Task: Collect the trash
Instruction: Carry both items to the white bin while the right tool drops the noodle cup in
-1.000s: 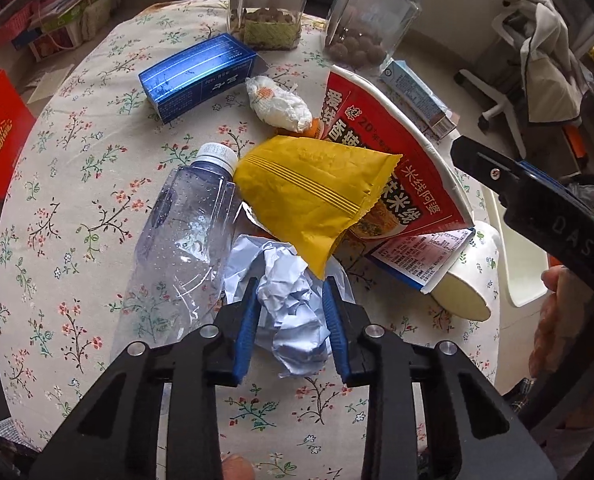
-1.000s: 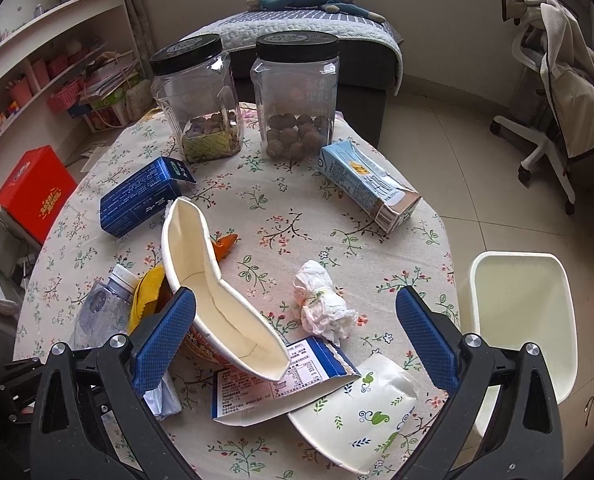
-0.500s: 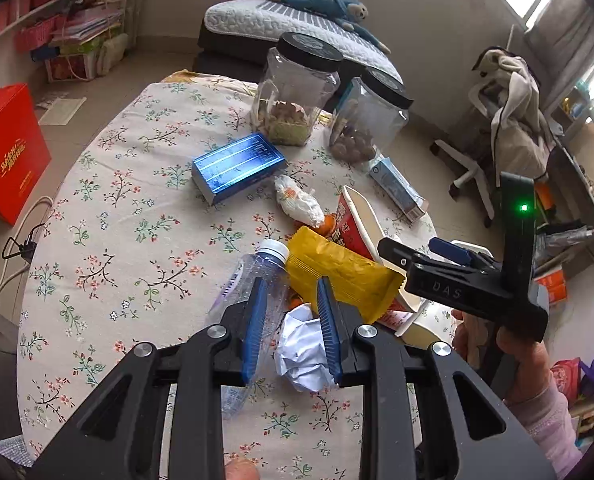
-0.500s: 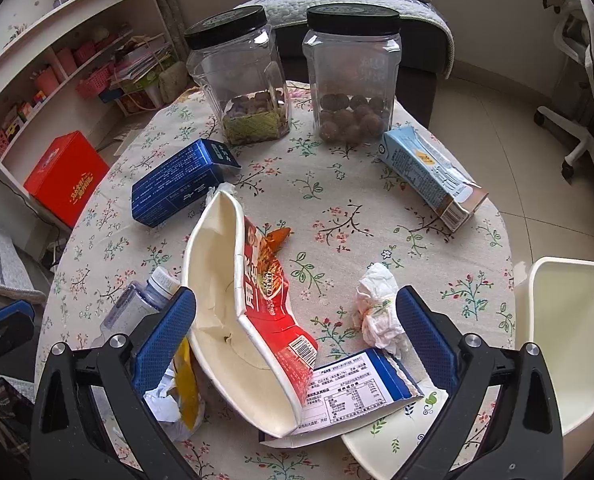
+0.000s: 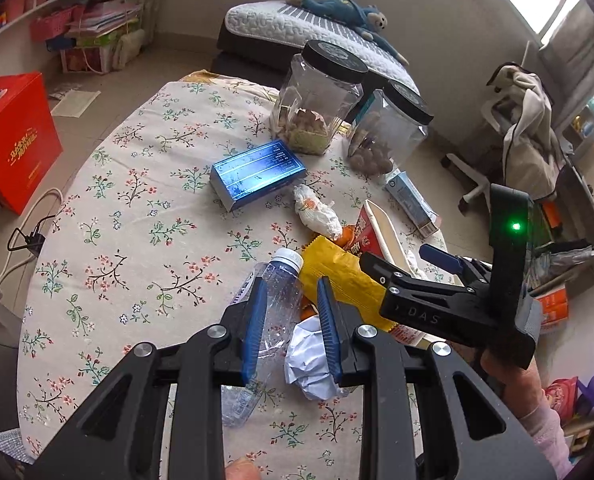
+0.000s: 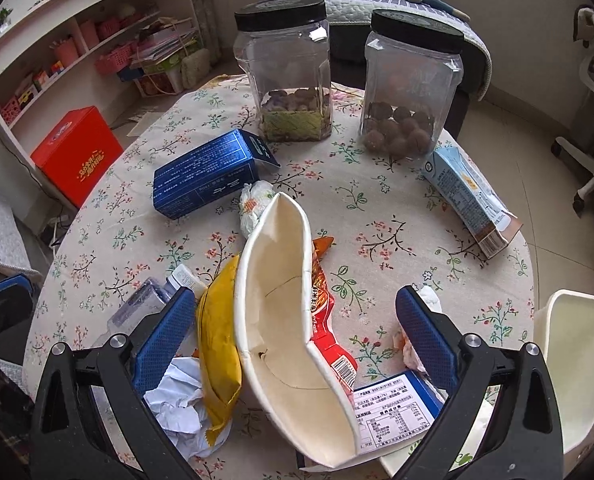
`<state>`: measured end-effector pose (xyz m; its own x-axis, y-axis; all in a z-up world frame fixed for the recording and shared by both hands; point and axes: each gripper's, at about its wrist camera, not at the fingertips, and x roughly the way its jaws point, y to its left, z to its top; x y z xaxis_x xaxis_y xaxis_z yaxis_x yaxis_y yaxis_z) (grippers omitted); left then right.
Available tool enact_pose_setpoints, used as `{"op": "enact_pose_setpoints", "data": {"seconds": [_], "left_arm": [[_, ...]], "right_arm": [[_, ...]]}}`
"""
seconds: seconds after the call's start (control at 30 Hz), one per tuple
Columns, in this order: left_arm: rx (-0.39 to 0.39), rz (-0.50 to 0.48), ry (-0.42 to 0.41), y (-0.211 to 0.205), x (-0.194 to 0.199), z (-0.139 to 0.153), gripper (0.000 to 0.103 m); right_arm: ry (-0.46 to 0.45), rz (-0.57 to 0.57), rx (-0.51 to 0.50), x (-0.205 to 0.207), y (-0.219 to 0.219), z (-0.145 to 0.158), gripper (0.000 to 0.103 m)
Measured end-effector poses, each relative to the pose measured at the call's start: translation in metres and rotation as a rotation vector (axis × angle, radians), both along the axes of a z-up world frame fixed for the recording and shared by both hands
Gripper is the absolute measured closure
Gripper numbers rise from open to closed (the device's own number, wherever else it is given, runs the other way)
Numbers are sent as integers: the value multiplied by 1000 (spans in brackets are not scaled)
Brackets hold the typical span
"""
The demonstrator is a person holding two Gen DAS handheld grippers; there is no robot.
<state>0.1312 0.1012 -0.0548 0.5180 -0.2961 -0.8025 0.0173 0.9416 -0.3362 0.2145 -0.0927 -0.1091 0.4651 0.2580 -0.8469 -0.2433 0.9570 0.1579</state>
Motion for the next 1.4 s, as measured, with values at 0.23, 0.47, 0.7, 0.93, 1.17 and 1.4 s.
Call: {"op": "enact_pose_setpoints", "data": {"seconds": [0.23, 0.47, 0.7, 0.93, 1.17, 1.4], "left_arm": [[15, 23, 11, 8, 3, -7, 77], [1, 6, -27, 1, 1, -1, 77], [47, -64, -88, -28, -2, 8, 77], [121, -190, -3, -67, -7, -14, 28], [325, -274, 75, -114, -17, -55, 22], [272, -247, 126, -100, -11, -72, 86]], "right_arm": [[47, -26, 80, 4, -8, -2, 74], [-55, -81, 160, -6, -38, 32, 76], [-139, -136, 204, -21, -73, 58, 76], [-178, -165, 201, -35, -100, 72, 76], [-181, -173, 199, -44, -108, 74, 75], [-182, -173, 202, -48, -112, 75, 75]]}}
